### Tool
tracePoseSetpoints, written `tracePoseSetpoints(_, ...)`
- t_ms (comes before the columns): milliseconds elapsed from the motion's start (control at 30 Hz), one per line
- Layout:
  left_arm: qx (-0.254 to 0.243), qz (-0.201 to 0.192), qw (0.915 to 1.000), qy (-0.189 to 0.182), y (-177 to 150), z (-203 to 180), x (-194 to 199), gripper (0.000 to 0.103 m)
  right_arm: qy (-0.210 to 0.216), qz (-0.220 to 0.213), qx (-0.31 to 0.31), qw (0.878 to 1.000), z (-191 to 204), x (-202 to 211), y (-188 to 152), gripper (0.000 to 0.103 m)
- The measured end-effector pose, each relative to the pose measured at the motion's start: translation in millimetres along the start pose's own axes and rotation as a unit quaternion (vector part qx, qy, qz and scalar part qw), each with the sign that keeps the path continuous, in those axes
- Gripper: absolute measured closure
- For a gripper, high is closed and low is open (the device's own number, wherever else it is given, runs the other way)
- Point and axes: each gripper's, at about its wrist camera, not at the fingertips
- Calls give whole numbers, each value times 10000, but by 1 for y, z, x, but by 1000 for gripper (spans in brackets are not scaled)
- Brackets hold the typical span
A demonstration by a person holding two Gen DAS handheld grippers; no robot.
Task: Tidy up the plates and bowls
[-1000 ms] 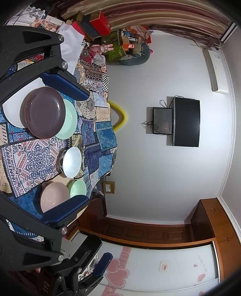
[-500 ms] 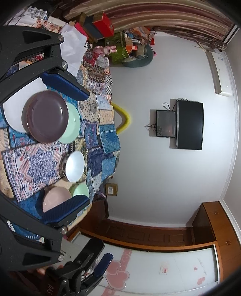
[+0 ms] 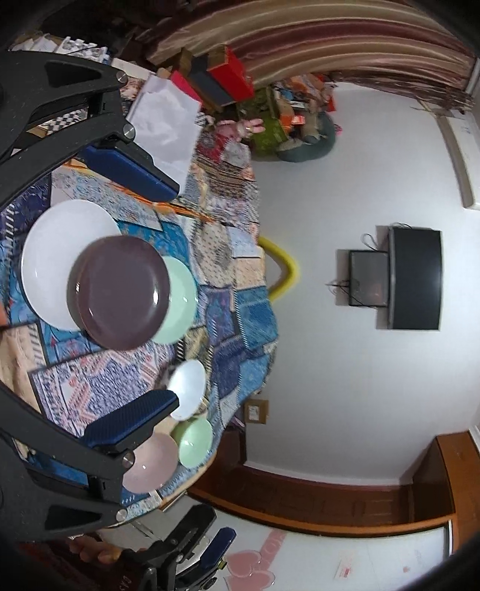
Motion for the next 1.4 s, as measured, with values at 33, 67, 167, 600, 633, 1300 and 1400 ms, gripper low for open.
tracePoseSetpoints(33, 66, 105, 9999, -1, -2, 8, -7, 0, 97, 112, -57, 9999, -2, -6, -1, 0)
tracePoseSetpoints(67, 119, 187, 9998, 14, -4, 13, -13, 1, 185, 274, -144, 9994, -5, -14, -3, 0)
tracePoseSetpoints(167, 275, 502, 9984, 28, -12, 27, -35, 10, 245, 544, -266, 9979, -9, -30, -10, 0)
tracePoseSetpoints(600, 595, 1748, 9827, -133, -46, 61, -141, 29, 294, 1578, -250, 9867, -11, -112, -43, 21)
tracePoseSetpoints(633, 586, 1872, 9804, -159, -49, 64, -152, 30, 312, 1691, -239, 9848, -12, -121, -46, 23)
tracePoseSetpoints(1300, 663, 2816, 9564, -399, -101, 89, -245, 70, 473, 3008, -251, 9522, -17, -204, -105, 60)
tracePoseSetpoints(1400, 711, 2850, 9549, -442, -103, 90, -250, 76, 567, 3100, -302, 9486, -16, -209, -109, 64)
Point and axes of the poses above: each gripper's, at about its wrist camera, not at the fingertips, and x roughly against the way its jaws point, z to its left, y to its top, and after that the axes turned 4 degrees about -x, right-handed
